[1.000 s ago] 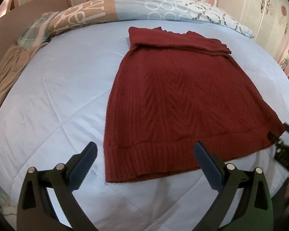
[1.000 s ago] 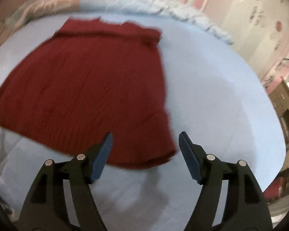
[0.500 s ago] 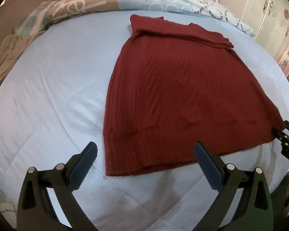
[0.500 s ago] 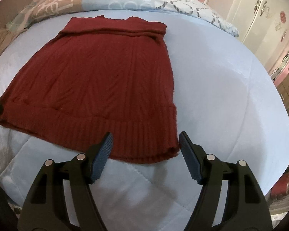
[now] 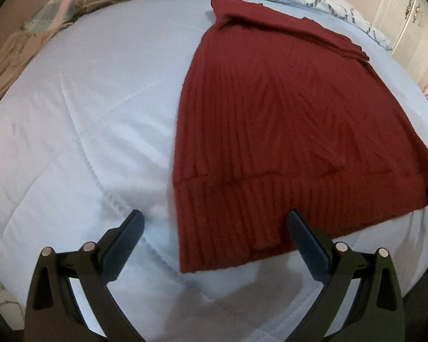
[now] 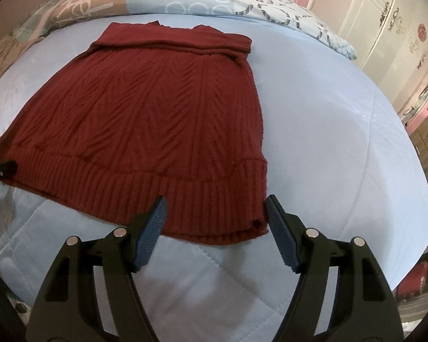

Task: Fold small clothes
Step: 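Move both open tools down to the ribbed hem of the sweater, then grasp the ribbed hem with the left tool while the right tool grasps it too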

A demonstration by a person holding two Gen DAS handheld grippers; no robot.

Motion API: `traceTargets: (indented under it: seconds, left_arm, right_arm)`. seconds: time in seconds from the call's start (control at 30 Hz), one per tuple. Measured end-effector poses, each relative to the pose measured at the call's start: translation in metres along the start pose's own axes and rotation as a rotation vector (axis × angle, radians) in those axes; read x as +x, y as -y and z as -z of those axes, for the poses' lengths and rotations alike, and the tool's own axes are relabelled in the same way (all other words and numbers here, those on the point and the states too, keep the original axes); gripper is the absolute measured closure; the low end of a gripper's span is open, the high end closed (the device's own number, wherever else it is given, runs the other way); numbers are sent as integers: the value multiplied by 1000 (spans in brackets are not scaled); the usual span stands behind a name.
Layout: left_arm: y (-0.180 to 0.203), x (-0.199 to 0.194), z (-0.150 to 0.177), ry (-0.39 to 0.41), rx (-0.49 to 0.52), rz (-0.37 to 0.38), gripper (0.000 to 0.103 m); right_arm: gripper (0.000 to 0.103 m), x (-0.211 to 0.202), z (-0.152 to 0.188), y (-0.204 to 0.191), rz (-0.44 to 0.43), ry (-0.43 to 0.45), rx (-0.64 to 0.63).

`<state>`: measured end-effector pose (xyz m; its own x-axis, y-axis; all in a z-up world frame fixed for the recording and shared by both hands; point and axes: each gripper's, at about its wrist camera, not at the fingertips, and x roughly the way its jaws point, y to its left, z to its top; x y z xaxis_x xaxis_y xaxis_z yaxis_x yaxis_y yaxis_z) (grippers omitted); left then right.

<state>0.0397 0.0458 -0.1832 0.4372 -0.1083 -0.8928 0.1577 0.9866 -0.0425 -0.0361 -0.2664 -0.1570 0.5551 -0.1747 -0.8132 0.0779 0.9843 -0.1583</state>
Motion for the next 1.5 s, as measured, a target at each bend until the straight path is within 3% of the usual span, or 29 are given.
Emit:
traceTargets:
  seconds: [0.1,0.17,0.23,0.3,0.37,0.5,0.93,1.0,1.03,1.13,1.5]
  left_arm:
    - [6,-5,-2,25,33,30,6]
    - [11,-6,-3,27,57,42,24]
    - [17,-5,-4,18,74,34,28]
    - [17,-6,-3,18,82,48,41]
    - [19,-7,-4,15,87,69,61]
    - [27,-6,-8,14,105,63,68]
    - [30,-2,-11,7,117,46,67]
    - [30,-1,-11,7,119,41,66]
    - [31,-1,-11,6,120,38,66]
    - [33,1,-11,1,130,16,59]
    - [34,6,-12,-18,146,0,54]
  right_arm:
    - [32,1,-1,0,0,0,0]
    - [32,2,-2,0,2,-2,-1]
    - [32,2,-3,0,-1,-3,4]
    - [32,2,-3,1,-3,-4,8]
    - [32,3,-3,1,1,-5,4]
    - [32,4,-3,4,-6,-7,26]
    - [20,33,-1,18,-44,-101,112]
    - [42,33,0,17,-88,-101,111]
    - [61,34,0,15,-105,-111,106]
    - [80,34,-1,11,-128,-116,97]
    - [82,37,-3,16,-164,-132,111]
